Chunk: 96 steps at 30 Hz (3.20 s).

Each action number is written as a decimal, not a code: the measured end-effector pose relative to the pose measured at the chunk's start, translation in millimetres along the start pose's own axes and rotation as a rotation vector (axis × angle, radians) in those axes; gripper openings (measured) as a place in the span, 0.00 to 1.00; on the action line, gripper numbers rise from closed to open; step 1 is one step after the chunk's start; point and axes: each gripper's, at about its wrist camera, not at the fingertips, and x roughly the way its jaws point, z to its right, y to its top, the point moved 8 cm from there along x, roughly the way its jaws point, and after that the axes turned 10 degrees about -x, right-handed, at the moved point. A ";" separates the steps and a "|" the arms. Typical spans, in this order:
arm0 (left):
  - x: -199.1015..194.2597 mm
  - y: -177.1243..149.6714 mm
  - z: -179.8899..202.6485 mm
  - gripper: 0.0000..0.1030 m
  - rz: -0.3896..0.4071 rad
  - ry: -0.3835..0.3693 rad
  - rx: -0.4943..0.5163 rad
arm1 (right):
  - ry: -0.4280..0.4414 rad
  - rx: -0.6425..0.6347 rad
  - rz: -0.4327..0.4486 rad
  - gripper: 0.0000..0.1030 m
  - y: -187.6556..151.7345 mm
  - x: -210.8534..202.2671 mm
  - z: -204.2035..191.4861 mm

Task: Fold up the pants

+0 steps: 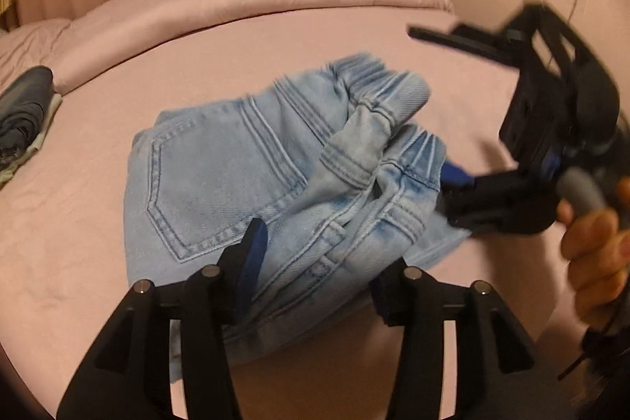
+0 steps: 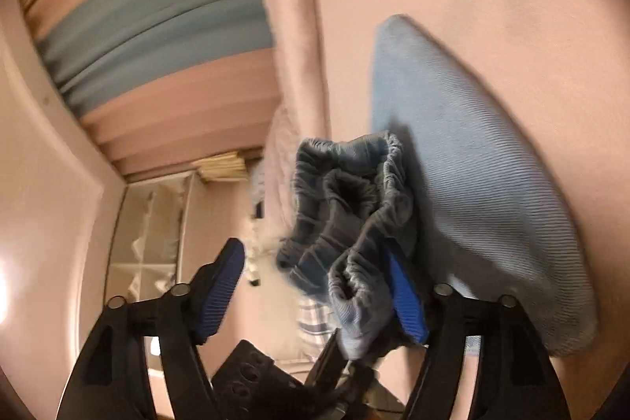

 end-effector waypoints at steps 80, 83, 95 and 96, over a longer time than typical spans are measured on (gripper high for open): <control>17.3 -2.8 -58.3 0.87 -0.048 -0.028 -0.202 | -0.850 -1.030 -0.197 0.18 -6.1 -4.6 -16.7; 7.0 1.8 -64.2 0.87 -0.036 -0.051 -0.248 | -0.847 -0.992 -0.183 0.18 -3.6 -9.5 -23.0; -53.1 -34.7 -114.0 0.90 0.009 -0.062 -0.492 | -0.806 -0.890 -0.074 0.49 -16.4 -31.8 -39.3; -54.5 -35.6 -116.3 0.90 0.010 -0.062 -0.504 | -0.804 -0.893 -0.073 0.49 -16.6 -31.9 -40.0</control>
